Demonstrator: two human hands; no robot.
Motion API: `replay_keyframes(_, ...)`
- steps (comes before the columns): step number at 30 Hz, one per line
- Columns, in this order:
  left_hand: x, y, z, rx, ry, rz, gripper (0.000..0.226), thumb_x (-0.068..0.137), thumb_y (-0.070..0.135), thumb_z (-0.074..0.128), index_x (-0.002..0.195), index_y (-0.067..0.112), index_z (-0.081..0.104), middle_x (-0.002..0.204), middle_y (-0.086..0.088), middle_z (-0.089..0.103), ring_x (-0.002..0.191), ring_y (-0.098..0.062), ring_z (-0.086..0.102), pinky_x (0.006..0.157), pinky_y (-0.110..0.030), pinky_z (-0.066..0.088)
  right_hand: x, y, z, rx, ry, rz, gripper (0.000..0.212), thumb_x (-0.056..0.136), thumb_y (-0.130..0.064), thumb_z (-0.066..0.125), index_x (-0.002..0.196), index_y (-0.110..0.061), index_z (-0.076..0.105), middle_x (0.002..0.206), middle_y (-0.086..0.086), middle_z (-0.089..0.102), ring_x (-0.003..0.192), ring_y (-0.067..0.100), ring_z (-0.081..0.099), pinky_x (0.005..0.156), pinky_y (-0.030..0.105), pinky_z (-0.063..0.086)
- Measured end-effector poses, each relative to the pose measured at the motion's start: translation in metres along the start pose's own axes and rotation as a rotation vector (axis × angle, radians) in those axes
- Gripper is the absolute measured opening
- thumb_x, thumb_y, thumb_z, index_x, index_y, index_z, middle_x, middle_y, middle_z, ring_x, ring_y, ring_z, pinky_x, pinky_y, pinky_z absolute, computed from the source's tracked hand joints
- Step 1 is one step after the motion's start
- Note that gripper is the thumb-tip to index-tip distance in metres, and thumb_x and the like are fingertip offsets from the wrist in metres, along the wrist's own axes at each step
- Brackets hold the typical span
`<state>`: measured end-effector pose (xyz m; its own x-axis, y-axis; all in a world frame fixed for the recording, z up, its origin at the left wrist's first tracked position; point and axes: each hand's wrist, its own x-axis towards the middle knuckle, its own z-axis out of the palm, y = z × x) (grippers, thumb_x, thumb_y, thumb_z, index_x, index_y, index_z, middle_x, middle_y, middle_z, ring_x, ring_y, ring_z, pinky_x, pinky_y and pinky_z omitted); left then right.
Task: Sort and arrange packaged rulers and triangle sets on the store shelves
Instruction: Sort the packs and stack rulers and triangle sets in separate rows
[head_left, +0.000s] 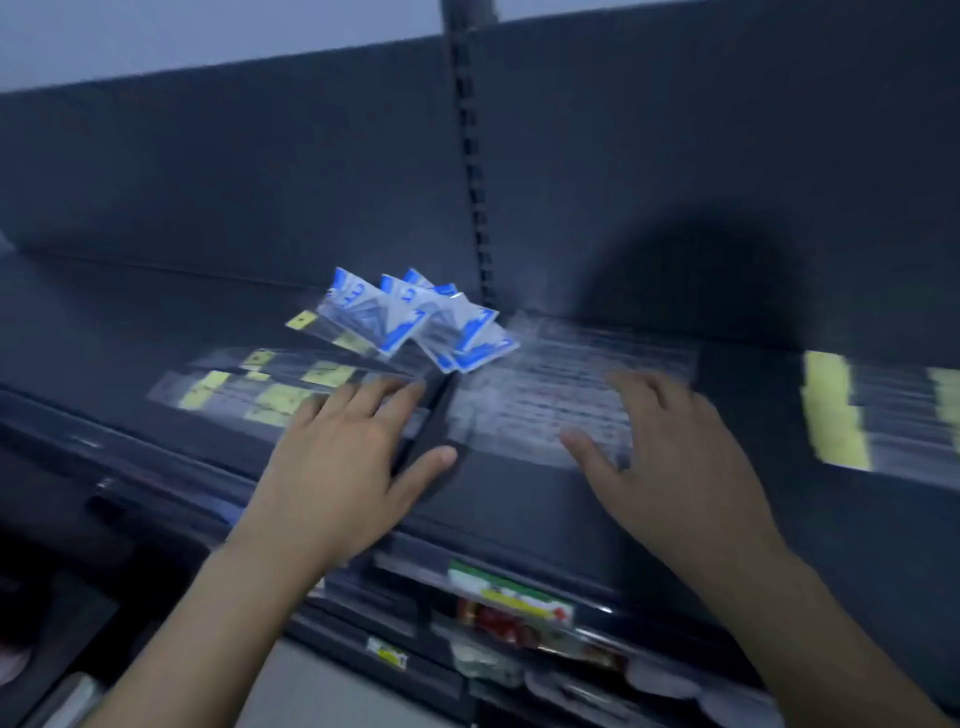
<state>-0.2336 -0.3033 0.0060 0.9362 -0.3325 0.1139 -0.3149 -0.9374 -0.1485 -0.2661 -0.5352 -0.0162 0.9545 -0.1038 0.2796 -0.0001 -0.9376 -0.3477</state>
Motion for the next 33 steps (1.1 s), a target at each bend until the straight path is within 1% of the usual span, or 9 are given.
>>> replay_keyframes(6, -0.016, -0.133, 0.022, 0.023, -0.018, -0.026, 0.087, 0.078, 0.075, 0.004, 0.144, 0.028, 0.035, 0.146, 0.008, 0.041, 0.133, -0.018, 0.038, 0.106, -0.036, 0.030, 0.025, -0.116, 0.057, 0.053, -0.052, -0.039, 0.069, 0.087, -0.060, 0.043, 0.144, -0.024, 0.029, 0.146, 0.001, 0.035, 0.128, 0.024, 0.035, 0.100, 0.034, 0.036)
replay_keyframes(9, -0.003, -0.173, 0.029, 0.003, -0.028, -0.013, 0.075, 0.087, 0.074, 0.018, 0.143, 0.027, 0.036, 0.146, 0.008, 0.040, 0.132, -0.018, 0.039, 0.103, -0.035, 0.030, 0.033, -0.147, 0.073, 0.049, -0.069, -0.018, 0.070, 0.087, -0.062, 0.041, 0.146, -0.027, 0.026, 0.149, -0.002, 0.031, 0.130, 0.022, 0.034, 0.100, 0.033, 0.036)
replay_keyframes(11, 0.013, -0.191, 0.035, 0.006, -0.037, 0.019, 0.072, 0.087, 0.070, 0.021, 0.144, 0.028, 0.032, 0.148, 0.008, 0.037, 0.132, -0.017, 0.037, 0.103, -0.034, 0.029, 0.041, -0.158, 0.079, 0.023, -0.089, 0.004, 0.070, 0.088, -0.063, 0.040, 0.146, -0.028, 0.024, 0.151, -0.002, 0.028, 0.132, 0.021, 0.032, 0.102, 0.033, 0.036)
replay_keyframes(15, 0.053, -0.212, 0.046, -0.001, -0.033, 0.080, 0.069, 0.089, 0.068, 0.025, 0.145, 0.028, 0.028, 0.148, 0.009, 0.035, 0.132, -0.016, 0.035, 0.103, -0.033, 0.028, 0.070, -0.168, 0.083, -0.010, -0.114, 0.039, 0.068, 0.087, -0.062, 0.043, 0.144, -0.027, 0.029, 0.148, -0.002, 0.034, 0.129, 0.021, 0.037, 0.097, 0.032, 0.038)
replay_keyframes(21, 0.115, -0.231, 0.063, 0.012, -0.021, 0.129, 0.066, 0.091, 0.064, 0.026, 0.144, 0.026, 0.032, 0.140, 0.007, 0.044, 0.127, -0.018, 0.040, 0.101, -0.034, 0.030, 0.134, -0.172, 0.099, -0.072, -0.068, 0.029, 0.063, 0.085, -0.058, 0.050, 0.136, -0.022, 0.042, 0.133, 0.003, 0.052, 0.119, 0.025, 0.047, 0.094, 0.035, 0.038)
replay_keyframes(24, 0.143, -0.239, 0.068, -0.029, -0.017, 0.162, 0.054, 0.094, 0.057, 0.031, 0.139, 0.027, 0.039, 0.136, 0.006, 0.049, 0.123, -0.019, 0.044, 0.097, -0.035, 0.031, 0.164, -0.172, 0.120, -0.074, -0.111, 0.076, 0.063, 0.086, -0.057, 0.050, 0.134, -0.017, 0.044, 0.130, 0.006, 0.053, 0.118, 0.027, 0.047, 0.096, 0.038, 0.041)
replay_keyframes(27, 0.172, -0.244, 0.071, -0.065, -0.018, 0.201, 0.050, 0.096, 0.051, 0.036, 0.141, 0.028, 0.038, 0.140, 0.007, 0.046, 0.124, -0.019, 0.043, 0.098, -0.033, 0.029, 0.188, -0.175, 0.140, -0.086, -0.141, 0.106, 0.065, 0.087, -0.059, 0.047, 0.131, -0.012, 0.045, 0.128, 0.008, 0.053, 0.116, 0.028, 0.047, 0.094, 0.039, 0.041)
replay_keyframes(30, 0.195, -0.245, 0.075, -0.077, -0.036, 0.258, 0.051, 0.095, 0.050, 0.038, 0.141, 0.027, 0.037, 0.139, 0.006, 0.047, 0.127, -0.018, 0.043, 0.101, -0.033, 0.030, 0.207, -0.177, 0.156, -0.168, -0.185, 0.137, 0.067, 0.083, -0.065, 0.051, 0.126, -0.014, 0.046, 0.125, 0.007, 0.053, 0.114, 0.027, 0.047, 0.093, 0.038, 0.035)
replay_keyframes(33, 0.213, -0.245, 0.079, -0.094, -0.032, 0.347, 0.055, 0.093, 0.052, 0.043, 0.140, 0.025, 0.039, 0.137, 0.004, 0.048, 0.123, -0.019, 0.045, 0.101, -0.034, 0.033, 0.219, -0.176, 0.164, -0.197, -0.207, 0.196, 0.064, 0.075, -0.067, 0.059, 0.118, -0.020, 0.053, 0.120, 0.002, 0.053, 0.117, 0.023, 0.043, 0.101, 0.038, 0.024)
